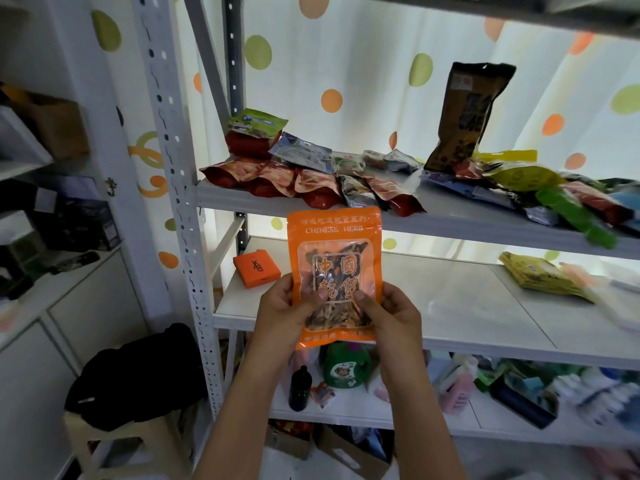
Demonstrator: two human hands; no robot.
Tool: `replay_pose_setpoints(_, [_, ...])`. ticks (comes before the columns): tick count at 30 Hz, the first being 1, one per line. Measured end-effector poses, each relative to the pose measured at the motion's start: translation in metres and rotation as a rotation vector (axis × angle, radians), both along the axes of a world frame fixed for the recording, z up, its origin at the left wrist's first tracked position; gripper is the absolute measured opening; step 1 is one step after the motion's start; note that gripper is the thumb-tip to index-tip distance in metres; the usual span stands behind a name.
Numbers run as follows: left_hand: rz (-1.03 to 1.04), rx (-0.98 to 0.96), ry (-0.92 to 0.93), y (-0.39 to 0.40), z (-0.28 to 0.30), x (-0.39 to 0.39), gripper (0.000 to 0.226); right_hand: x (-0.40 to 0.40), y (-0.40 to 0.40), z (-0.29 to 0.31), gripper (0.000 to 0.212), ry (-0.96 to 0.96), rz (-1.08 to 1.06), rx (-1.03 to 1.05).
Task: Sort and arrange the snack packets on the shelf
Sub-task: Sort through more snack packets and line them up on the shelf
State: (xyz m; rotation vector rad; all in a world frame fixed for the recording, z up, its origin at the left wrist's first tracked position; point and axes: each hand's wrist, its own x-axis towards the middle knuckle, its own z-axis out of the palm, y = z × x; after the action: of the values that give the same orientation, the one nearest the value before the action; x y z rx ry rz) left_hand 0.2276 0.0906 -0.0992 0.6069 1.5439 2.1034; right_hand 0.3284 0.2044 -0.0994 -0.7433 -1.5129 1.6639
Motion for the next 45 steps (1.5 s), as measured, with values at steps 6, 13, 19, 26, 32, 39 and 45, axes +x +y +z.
replay_pose_setpoints(6, [-0.003, -0.005, 0.096, 0.019, 0.027, 0.001, 0.021, 0.009, 0.008, 0.022, 0.013, 0.055, -0.061, 0.022])
replay_pose_setpoints(13, [-0.021, 0.015, 0.281, 0.065, 0.085, 0.0, 0.027, 0.012, 0.044, 0.074, 0.012, 0.126, -0.119, 0.04])
replay_pose_setpoints(19, [0.035, -0.056, 0.368, 0.11, 0.121, -0.009, 0.039, 0.007, 0.088, 0.109, 0.023, 0.12, -0.18, 0.05])
replay_pose_setpoints(26, [0.089, -0.2, 0.629, 0.156, 0.137, -0.031, 0.03, -0.009, 0.154, 0.136, 0.053, -0.02, -0.253, 0.017])
replay_pose_setpoints(32, [0.178, -0.447, 0.79, 0.206, 0.151, -0.056, 0.014, -0.038, 0.211, 0.144, 0.03, -0.333, -0.143, 0.333])
replay_pose_setpoints(39, [0.19, -0.71, 0.844, 0.257, 0.159, -0.074, 0.013, -0.069, 0.275, 0.137, 0.016, -0.618, 0.048, 0.621])
replay_pose_setpoints(45, [0.137, -0.931, 0.891, 0.284, 0.172, -0.087, 0.02, -0.089, 0.319, 0.145, 0.017, -0.57, 0.065, 0.798])
